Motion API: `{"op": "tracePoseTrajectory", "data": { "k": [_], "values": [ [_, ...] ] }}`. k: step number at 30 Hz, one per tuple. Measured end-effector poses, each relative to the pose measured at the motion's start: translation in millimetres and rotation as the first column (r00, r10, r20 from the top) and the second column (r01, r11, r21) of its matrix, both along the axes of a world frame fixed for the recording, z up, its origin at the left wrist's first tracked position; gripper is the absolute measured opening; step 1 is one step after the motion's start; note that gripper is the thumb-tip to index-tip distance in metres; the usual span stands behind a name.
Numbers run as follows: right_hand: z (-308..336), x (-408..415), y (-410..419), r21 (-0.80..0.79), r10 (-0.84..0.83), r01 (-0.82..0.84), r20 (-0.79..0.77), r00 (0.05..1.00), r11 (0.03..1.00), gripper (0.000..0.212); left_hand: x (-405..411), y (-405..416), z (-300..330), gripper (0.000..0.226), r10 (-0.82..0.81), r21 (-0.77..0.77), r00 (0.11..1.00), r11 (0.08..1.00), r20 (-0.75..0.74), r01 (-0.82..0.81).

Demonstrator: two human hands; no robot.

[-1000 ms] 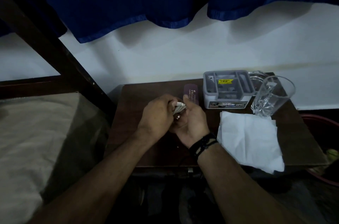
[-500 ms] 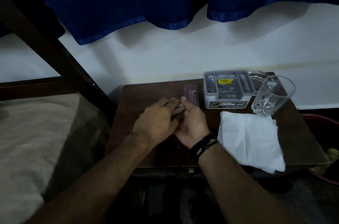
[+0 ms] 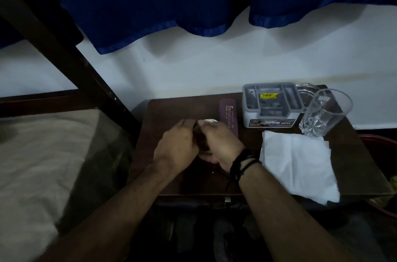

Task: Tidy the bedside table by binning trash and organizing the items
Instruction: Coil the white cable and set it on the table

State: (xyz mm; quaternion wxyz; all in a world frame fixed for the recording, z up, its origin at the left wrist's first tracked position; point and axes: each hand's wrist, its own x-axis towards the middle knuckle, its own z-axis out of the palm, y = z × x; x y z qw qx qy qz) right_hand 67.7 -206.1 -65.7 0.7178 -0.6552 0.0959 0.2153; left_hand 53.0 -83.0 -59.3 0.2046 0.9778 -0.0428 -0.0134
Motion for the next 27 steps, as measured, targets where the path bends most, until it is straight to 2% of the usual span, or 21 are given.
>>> {"op": "tracePoseTrajectory", "data": {
  "k": [1, 3, 6, 8, 10, 13, 16, 21, 27],
  "values": [
    [-5, 0, 2, -0.168, 0.041, -0.023, 0.108, 0.993, 0.986, 0.032, 0, 2, -3, 0.033, 0.027, -0.030, 1.000, 0.999, 0.013, -0.026],
    [-9, 0, 3, -0.454, 0.108, 0.031, 0.277, 0.955, 0.890, 0.039, 2, 4, -6, 0.035, 0.062, -0.074, 0.997, 0.996, 0.039, -0.059],
    [-11, 2, -2, -0.565, 0.122, 0.143, 0.405, 0.906, 0.812, 0.037, 8, 7, -10, 0.029, 0.111, -0.127, 0.993, 0.986, 0.035, -0.106],
    [-8, 0, -2, -0.547, 0.110, 0.202, 0.485, 0.868, 0.812, 0.033, 14, 10, -11, 0.031, 0.136, -0.159, 0.990, 0.979, 0.032, -0.129],
    [-5, -2, 0, -0.470, 0.060, 0.251, 0.552, 0.832, 0.846, 0.038, 21, 15, -10, 0.033, 0.155, -0.159, 0.988, 0.976, 0.023, -0.150],
    [-9, -2, 1, -0.372, -0.005, 0.268, 0.577, 0.816, 0.888, 0.042, 31, 29, -10, 0.032, 0.197, -0.098, 0.980, 0.976, 0.004, -0.196],
    [-12, -3, -3, -0.382, 0.010, 0.262, 0.581, 0.814, 0.886, 0.044, 41, 48, -15, 0.030, 0.231, -0.008, 0.973, 0.973, -0.029, -0.231],
    [-18, -7, -2, -0.383, 0.071, 0.153, 0.511, 0.856, 0.911, 0.040, 69, 80, -16, 0.025, 0.291, 0.096, 0.950, 0.955, -0.112, -0.281],
    [-25, 0, 8, -0.425, 0.139, 0.060, 0.421, 0.897, 0.903, 0.035, 101, 101, -22, 0.020, 0.413, -0.024, 0.891, 0.905, -0.191, -0.425]
  ]
}}
